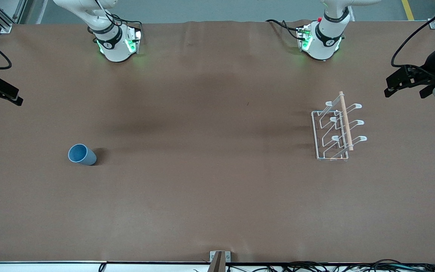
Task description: Hang cup on cup holder
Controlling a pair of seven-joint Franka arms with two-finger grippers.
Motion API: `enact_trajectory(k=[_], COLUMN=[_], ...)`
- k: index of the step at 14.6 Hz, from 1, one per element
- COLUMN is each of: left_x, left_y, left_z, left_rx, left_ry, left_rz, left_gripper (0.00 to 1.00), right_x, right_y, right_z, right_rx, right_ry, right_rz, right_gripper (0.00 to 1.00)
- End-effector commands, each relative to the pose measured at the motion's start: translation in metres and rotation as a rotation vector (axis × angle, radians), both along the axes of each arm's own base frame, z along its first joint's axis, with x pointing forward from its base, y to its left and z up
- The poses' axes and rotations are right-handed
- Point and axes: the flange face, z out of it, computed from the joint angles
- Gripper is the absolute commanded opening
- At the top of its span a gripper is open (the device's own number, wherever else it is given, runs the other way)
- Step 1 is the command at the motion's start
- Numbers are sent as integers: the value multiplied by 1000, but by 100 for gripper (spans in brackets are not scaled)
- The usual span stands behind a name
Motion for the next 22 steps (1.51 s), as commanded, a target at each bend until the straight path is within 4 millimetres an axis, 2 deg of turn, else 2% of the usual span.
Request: enact_trajectory(k=[1,5,16,20,22], left_x=[-1,8,7,7,6], left_y=[0,-4,-5,-2,-1], left_z=[1,-2,-3,-3,-4], left_rx=[-4,-7,20,23,24], left_ry=[-4,-31,-27,-26,-20], left_rz=[-7,5,-22,-89,-111], left_gripper=[100,100,100,100,100], right_x=[-1,-1,-1,-1,1], right_y=[-2,-3,-13,-14,-14], right_z=[3,3,0,-2,-10], right_rx=[6,9,14,15,15], right_ry=[-3,-2,3,11,20], right_rz=[5,5,-5,2,13], right_gripper=[100,100,100,100,100])
